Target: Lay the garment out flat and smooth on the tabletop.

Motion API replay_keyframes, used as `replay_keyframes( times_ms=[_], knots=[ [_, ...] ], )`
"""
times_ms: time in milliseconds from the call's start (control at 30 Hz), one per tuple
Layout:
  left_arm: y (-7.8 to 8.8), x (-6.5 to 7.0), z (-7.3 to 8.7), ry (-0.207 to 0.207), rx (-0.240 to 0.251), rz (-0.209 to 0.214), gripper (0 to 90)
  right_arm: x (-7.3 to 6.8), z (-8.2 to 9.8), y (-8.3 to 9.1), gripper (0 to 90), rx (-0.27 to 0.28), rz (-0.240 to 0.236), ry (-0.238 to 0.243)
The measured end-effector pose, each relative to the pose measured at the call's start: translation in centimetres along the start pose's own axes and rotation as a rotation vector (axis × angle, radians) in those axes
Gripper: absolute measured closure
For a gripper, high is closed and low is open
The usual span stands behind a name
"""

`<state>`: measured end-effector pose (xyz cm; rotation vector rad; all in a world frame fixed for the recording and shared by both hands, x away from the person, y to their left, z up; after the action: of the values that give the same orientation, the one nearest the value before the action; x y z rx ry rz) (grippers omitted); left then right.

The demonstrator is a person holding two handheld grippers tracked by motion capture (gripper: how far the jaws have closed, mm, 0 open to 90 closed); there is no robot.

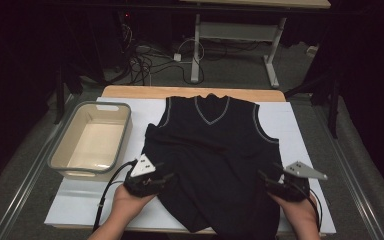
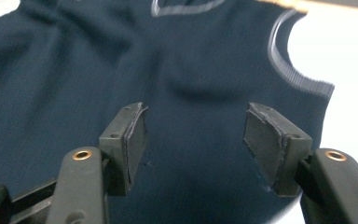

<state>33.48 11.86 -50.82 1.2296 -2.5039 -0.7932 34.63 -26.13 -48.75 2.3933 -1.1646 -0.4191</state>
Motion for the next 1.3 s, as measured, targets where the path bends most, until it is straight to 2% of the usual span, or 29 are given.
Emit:
replay_keyframes(
  times_ms=[133,233,300,333,400,467,600,733,800,833,867,900,967,1000,1067,1100,1167,1300],
  knots=[
    [1.5,1.1,1.8,-0.007,0.002,0.018,42.4,-1.3,2.4,1.9,40.0,0.006,-0.001,-0.009],
    [1.6,2.3,2.8,-0.034,-0.029,0.028,40.2,-2.2,3.3,3.0,41.2,0.018,-0.007,-0.003],
    [1.5,3.0,3.2,-0.022,-0.041,0.05,37.8,-2.6,3.9,3.8,43.1,0.032,-0.009,-0.004],
    [1.5,3.2,3.5,-0.027,-0.049,0.045,36.3,-2.6,4.1,4.0,43.8,0.04,-0.009,-0.009],
    [1.6,3.4,3.5,-0.049,-0.044,0.03,34.0,-2.8,4.8,4.3,47.2,0.036,-0.019,-0.008],
    [1.7,3.9,3.1,-0.052,-0.028,0.049,33.9,-2.8,5.3,4.4,48.5,0.023,-0.023,-0.004],
    [1.2,5.6,2.2,-0.102,0.004,0.097,36.7,-2.6,5.3,4.0,50.4,0.021,-0.024,-0.002],
    [-0.4,7.6,1.3,-0.14,-0.033,0.157,36.6,-2.8,5.2,3.6,50.4,0.015,-0.023,0.006],
    [-1.1,8.6,1.3,-0.15,-0.082,0.196,33.7,-2.9,5.2,3.6,50.4,0.014,-0.026,0.007],
    [-1.5,9.0,1.7,-0.173,-0.138,0.204,31.5,-2.9,5.2,3.6,50.4,0.014,-0.026,0.01],
    [-1.5,9.2,1.7,-0.192,-0.137,0.191,31.1,-3.0,5.2,3.6,50.4,0.013,-0.026,0.009],
    [-1.3,9.2,1.8,-0.196,-0.133,0.191,32.4,-3.0,5.3,3.7,50.4,0.011,-0.026,0.01],
    [-1.1,9.1,2.0,-0.175,-0.133,0.221,42.0,-3.1,5.3,3.8,50.5,0.011,-0.025,0.011],
    [-1.0,9.1,2.1,-0.182,-0.132,0.225,47.7,-3.0,5.4,3.8,50.4,0.012,-0.025,0.013],
    [-0.7,9.2,2.3,-0.203,-0.119,0.24,64.6,-3.0,5.3,3.9,50.5,0.015,-0.025,0.014],
    [-0.5,9.3,2.4,-0.226,-0.106,0.23,72.2,-3.0,5.3,3.9,50.4,0.017,-0.025,0.014],
    [-0.1,9.4,2.6,-0.246,-0.089,0.211,77.1,-3.1,5.2,4.0,50.5,0.02,-0.027,0.013],
    [2.0,8.5,3.9,-0.239,-0.079,0.193,78.0,-3.2,4.8,3.8,50.6,0.03,-0.027,0.029]
  ],
)
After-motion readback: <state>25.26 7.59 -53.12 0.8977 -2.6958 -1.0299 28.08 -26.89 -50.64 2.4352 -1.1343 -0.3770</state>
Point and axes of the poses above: each handheld gripper's, and its own axes: y roughly backward along the jaws, z roughly out of its underside, x roughly to its right, the point moved 6 cm from there along -y, roughly forward along the jaws, and after that the axes turned 11 degrees about -z, right-handed, at the moved point
